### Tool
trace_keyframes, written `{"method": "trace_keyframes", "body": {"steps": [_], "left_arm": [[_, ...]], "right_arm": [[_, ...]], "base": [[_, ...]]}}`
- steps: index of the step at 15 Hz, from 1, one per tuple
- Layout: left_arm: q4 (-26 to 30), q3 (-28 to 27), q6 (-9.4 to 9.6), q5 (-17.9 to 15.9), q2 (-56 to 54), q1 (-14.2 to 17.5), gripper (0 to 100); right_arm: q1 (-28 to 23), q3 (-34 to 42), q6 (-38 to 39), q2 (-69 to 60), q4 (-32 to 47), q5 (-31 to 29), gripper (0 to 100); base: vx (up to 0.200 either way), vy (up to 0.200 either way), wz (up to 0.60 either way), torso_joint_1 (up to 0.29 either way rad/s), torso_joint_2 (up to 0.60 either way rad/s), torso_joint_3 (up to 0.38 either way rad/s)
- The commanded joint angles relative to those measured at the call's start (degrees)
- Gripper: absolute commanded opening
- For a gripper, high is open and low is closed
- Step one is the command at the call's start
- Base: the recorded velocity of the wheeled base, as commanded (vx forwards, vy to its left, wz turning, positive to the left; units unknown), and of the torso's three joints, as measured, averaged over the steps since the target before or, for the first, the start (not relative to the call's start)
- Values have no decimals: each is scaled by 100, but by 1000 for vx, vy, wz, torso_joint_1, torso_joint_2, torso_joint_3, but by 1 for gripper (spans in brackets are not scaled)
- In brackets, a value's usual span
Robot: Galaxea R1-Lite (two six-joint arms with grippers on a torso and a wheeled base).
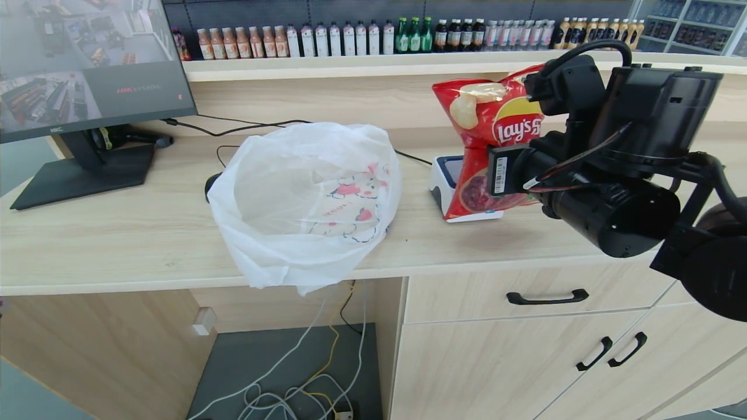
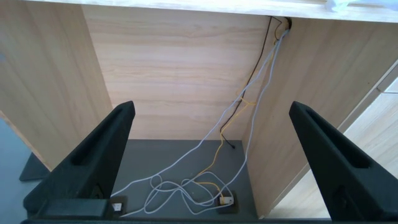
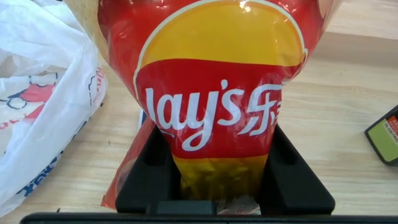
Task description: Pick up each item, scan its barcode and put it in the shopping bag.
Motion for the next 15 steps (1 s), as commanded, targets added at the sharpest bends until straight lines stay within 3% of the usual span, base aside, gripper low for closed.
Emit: {"method": "trace_keyframes", "body": {"steps": [1, 7, 15], "left_arm": [[0, 0, 0, 0, -2, 0, 100], [0, 0, 0, 9, -2, 0, 100], [0, 0, 0, 9, -2, 0, 100]], "right_arm": [[-8, -5, 12, 26, -9, 6, 0], [-61, 13, -6, 281, -457, 6, 0], [-52, 13, -6, 237, -466, 6, 0]], "base": [[0, 0, 0, 0, 0, 0], [0, 0, 0, 0, 0, 0], [0, 0, 0, 0, 0, 0]]}}
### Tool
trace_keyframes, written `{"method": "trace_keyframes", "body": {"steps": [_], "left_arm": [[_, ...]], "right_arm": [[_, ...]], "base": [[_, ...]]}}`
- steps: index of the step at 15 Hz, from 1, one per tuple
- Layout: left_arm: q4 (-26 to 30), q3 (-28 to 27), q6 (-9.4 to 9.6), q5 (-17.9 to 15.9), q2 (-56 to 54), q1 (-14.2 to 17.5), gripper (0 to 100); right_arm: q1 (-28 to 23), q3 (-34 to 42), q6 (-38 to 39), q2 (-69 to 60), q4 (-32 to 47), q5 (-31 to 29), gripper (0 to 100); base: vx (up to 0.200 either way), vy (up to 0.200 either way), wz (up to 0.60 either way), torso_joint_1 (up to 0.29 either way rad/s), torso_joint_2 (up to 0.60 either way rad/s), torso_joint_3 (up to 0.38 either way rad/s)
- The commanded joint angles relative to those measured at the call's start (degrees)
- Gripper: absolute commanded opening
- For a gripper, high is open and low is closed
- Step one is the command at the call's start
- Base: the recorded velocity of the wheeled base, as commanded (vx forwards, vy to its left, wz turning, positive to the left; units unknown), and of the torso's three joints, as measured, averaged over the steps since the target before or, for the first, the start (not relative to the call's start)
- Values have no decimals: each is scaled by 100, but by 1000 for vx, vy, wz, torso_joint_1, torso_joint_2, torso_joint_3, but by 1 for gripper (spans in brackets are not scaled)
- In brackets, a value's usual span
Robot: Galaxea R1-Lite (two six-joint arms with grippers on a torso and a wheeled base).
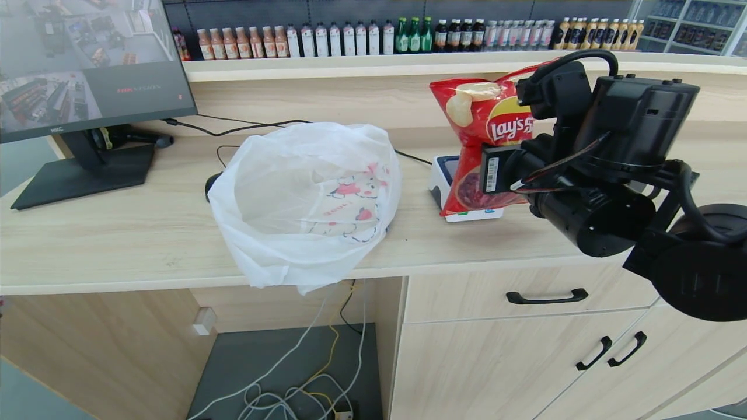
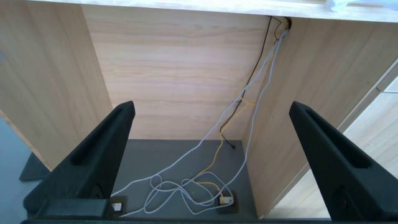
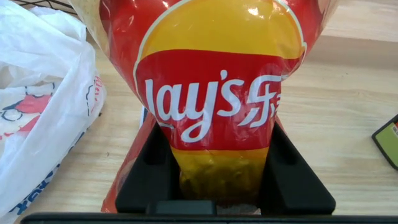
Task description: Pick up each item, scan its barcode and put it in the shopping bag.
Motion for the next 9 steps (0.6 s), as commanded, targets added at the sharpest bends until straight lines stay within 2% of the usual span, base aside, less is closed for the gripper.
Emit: {"method": "trace_keyframes", "body": {"steps": [1, 9], "left_arm": [[0, 0, 0, -2, -2, 0, 100], [0, 0, 0, -2, -2, 0, 100]], "right_arm": [[3, 8, -1, -33, 0, 4, 0], [47, 25, -1, -60, 0, -31, 0]], "base": [[0, 0, 0, 0, 0, 0], [0, 0, 0, 0, 0, 0]]}}
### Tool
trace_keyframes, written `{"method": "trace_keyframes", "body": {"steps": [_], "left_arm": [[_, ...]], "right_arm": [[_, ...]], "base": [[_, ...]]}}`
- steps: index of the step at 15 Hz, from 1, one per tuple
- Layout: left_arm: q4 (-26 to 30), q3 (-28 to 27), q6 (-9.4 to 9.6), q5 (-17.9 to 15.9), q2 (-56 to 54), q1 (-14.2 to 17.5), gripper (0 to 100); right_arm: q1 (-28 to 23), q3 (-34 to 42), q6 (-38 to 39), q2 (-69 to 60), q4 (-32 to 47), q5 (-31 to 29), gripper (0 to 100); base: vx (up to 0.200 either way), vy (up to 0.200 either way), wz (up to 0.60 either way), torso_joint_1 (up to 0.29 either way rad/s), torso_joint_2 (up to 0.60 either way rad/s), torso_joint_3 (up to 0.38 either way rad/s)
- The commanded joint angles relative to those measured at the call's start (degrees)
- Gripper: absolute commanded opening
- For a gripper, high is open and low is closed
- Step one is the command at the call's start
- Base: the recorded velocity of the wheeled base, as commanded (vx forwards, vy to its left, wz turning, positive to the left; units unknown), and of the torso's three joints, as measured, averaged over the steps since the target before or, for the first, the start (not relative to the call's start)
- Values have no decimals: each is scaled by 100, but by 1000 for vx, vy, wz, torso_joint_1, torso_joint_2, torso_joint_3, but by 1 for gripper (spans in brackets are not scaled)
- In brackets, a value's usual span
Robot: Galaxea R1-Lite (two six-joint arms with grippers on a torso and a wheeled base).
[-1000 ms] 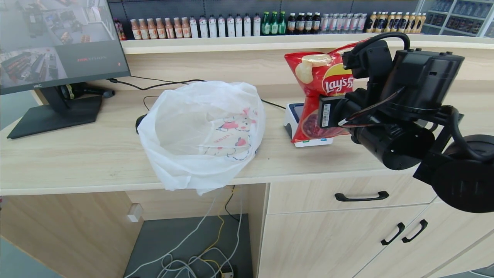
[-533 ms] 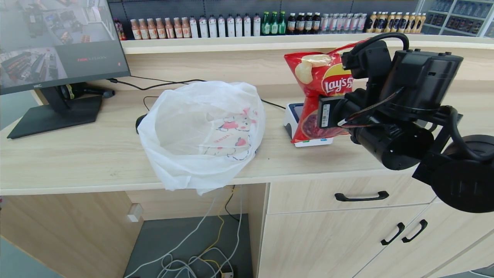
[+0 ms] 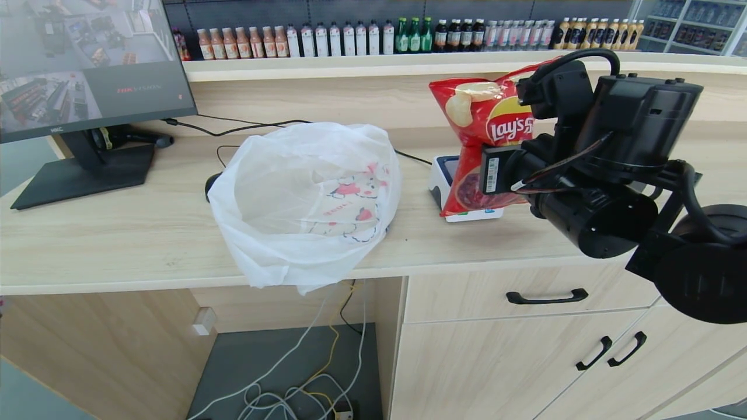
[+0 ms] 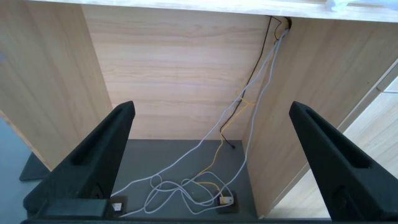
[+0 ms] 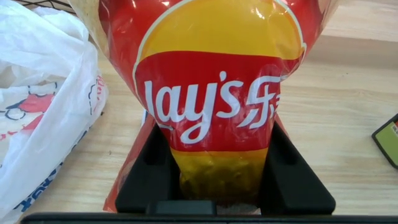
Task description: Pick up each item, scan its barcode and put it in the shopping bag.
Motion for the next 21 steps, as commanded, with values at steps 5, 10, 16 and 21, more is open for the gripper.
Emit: {"method": "trace_keyframes", "body": {"steps": [5, 10, 16, 21], "left_arm": [[0, 0, 0, 0, -2, 2, 100], [0, 0, 0, 0, -2, 2, 100], [0, 0, 0, 0, -2, 2, 100], [0, 0, 0, 0, -2, 2, 100]], "right_arm": [[214, 20, -10, -243, -5, -21, 0], [346, 679, -19, -937, 3, -38, 0], [521, 1567, 8, -1781, 3, 173, 0], [557, 1602, 17, -1851, -128, 849, 0]], "base": [[0, 0, 0, 0, 0, 0], [0, 0, 0, 0, 0, 0], [0, 0, 0, 0, 0, 0], [0, 0, 0, 0, 0, 0]]}}
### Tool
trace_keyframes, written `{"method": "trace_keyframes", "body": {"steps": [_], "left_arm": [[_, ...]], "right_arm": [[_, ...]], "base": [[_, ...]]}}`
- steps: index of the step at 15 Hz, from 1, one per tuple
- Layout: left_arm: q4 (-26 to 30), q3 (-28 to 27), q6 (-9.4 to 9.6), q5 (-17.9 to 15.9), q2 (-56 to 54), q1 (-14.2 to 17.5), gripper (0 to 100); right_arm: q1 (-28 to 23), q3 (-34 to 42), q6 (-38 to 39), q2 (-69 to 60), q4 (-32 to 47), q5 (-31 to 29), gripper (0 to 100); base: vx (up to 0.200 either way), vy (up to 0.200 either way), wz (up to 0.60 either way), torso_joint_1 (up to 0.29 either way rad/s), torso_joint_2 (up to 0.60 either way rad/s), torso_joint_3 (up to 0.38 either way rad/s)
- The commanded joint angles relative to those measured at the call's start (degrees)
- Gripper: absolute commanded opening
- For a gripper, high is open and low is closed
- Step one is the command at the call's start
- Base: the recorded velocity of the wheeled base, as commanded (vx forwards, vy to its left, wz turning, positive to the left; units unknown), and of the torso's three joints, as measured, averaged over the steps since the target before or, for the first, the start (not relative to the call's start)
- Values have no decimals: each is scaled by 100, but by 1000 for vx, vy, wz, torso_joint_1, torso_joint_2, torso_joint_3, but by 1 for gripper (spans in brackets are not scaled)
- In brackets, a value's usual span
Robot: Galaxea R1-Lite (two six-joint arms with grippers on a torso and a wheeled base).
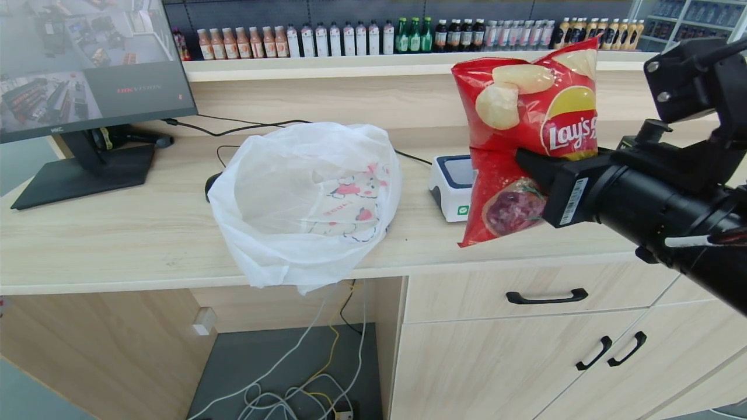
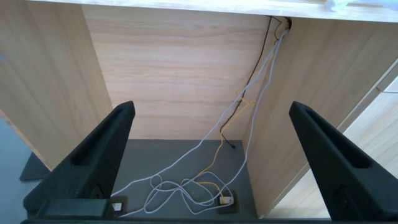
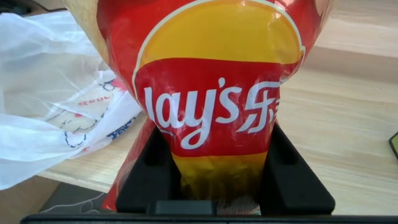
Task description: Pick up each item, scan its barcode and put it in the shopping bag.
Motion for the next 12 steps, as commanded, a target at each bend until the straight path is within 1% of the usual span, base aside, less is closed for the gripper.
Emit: {"method": "trace_keyframes", "body": {"steps": [1, 2, 3, 4, 6, 8, 9, 10, 12], "left_arm": [[0, 0, 0, 0, -2, 0, 100], [0, 0, 0, 9, -2, 0, 100], [0, 0, 0, 9, -2, 0, 100], [0, 0, 0, 9, -2, -9, 100], [0, 0, 18, 0, -2, -9, 100], [0, 0, 0, 0, -2, -9, 100], [0, 0, 0, 0, -2, 0, 100], [9, 0, 26, 0, -2, -9, 100], [0, 0, 26, 0, -2, 0, 100]], "right_arm": [[4, 28, -2, -57, -11, 6, 0], [4, 28, 77, -4, -354, 129, 0], [4, 28, 280, 92, -530, 384, 0], [-22, 19, 306, 145, -671, 516, 0], [-198, 19, 315, 286, -969, 603, 0], [-312, 63, 315, 497, -1523, 849, 0], [-330, 72, 315, 532, -1611, 911, 0], [-400, 169, 209, 699, -2024, 1333, 0], [-400, 309, 51, 778, -2323, 1597, 0]], "base": [[0, 0, 0, 0, 0, 0], [0, 0, 0, 0, 0, 0], [0, 0, 0, 0, 0, 0], [0, 0, 0, 0, 0, 0], [0, 0, 0, 0, 0, 0], [0, 0, 0, 0, 0, 0], [0, 0, 0, 0, 0, 0], [0, 0, 0, 0, 0, 0], [0, 0, 0, 0, 0, 0]]}}
